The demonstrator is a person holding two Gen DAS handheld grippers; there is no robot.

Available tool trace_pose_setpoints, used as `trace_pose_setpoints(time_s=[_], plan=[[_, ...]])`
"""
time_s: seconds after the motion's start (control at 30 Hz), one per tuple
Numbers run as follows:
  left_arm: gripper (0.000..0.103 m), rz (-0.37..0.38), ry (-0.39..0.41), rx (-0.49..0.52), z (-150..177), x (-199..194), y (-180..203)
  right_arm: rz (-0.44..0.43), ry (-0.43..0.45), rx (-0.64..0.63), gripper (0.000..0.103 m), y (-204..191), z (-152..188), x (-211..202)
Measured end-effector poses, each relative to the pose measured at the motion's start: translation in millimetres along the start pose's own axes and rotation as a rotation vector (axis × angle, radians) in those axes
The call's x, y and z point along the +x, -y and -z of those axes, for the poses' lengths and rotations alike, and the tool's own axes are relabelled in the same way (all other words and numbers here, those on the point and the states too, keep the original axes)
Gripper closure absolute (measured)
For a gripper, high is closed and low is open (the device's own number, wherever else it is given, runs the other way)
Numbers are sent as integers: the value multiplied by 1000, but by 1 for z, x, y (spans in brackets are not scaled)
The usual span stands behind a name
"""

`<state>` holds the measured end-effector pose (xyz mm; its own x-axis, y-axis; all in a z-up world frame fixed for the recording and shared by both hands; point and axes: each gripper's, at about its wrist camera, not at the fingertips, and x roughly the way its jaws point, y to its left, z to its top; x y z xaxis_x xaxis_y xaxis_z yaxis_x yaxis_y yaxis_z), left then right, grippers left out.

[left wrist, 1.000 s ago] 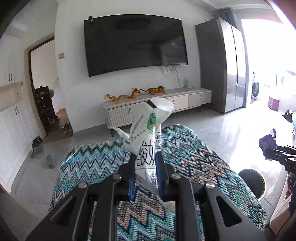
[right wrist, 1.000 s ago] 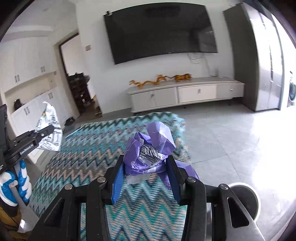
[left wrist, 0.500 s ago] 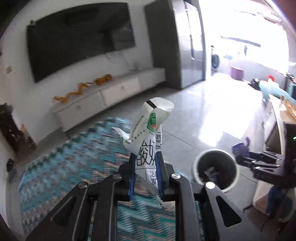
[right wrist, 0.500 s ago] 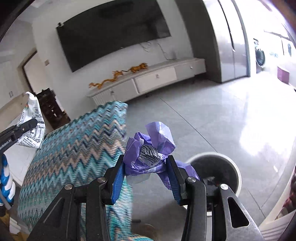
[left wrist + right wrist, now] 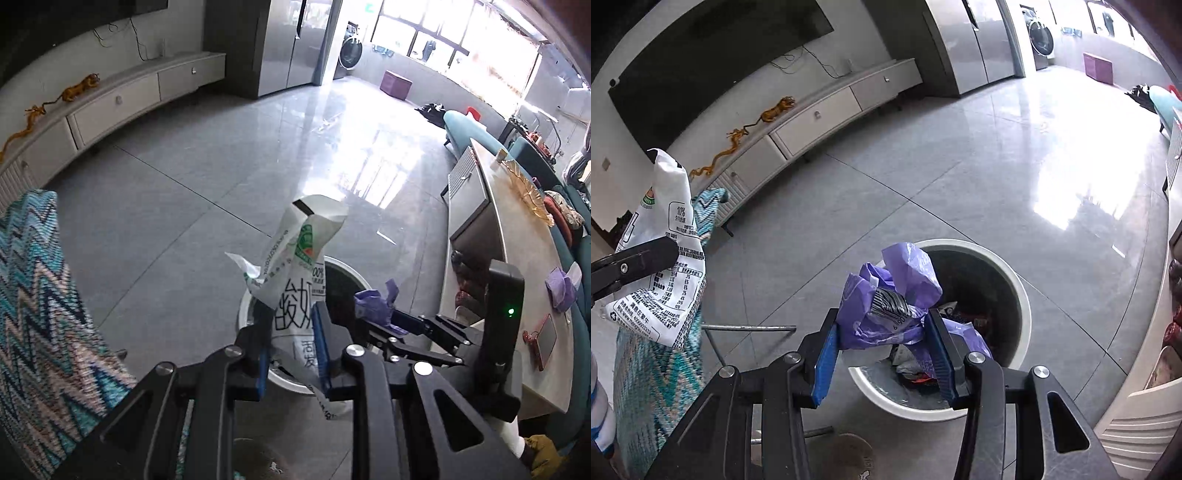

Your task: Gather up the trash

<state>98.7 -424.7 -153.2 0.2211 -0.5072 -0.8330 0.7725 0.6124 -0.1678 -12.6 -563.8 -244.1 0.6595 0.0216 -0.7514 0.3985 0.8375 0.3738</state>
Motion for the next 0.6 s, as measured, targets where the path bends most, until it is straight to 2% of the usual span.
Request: trace_pose_setpoints(time_s=[0.1, 0.17, 0.2, 0.27, 0.33, 0.6], plan=[[72, 28, -21, -13, -4, 19, 4, 34, -30, 6, 56, 12, -1, 15], [52, 29, -15, -25, -7, 25, 2, 44, -43, 14, 51, 16, 1, 22], [49, 32, -10, -31, -8, 26, -1, 52, -47, 17, 47, 18, 1, 24], [48, 48, -5, -48, -9, 24, -5, 69, -52, 20, 39, 20, 3, 27], [48, 46, 0, -50, -7, 20, -10, 77, -53, 27, 37, 23, 6, 26], [48, -48, 81, -58, 8, -25, -30, 105, 5, -10, 22, -3, -5, 4]])
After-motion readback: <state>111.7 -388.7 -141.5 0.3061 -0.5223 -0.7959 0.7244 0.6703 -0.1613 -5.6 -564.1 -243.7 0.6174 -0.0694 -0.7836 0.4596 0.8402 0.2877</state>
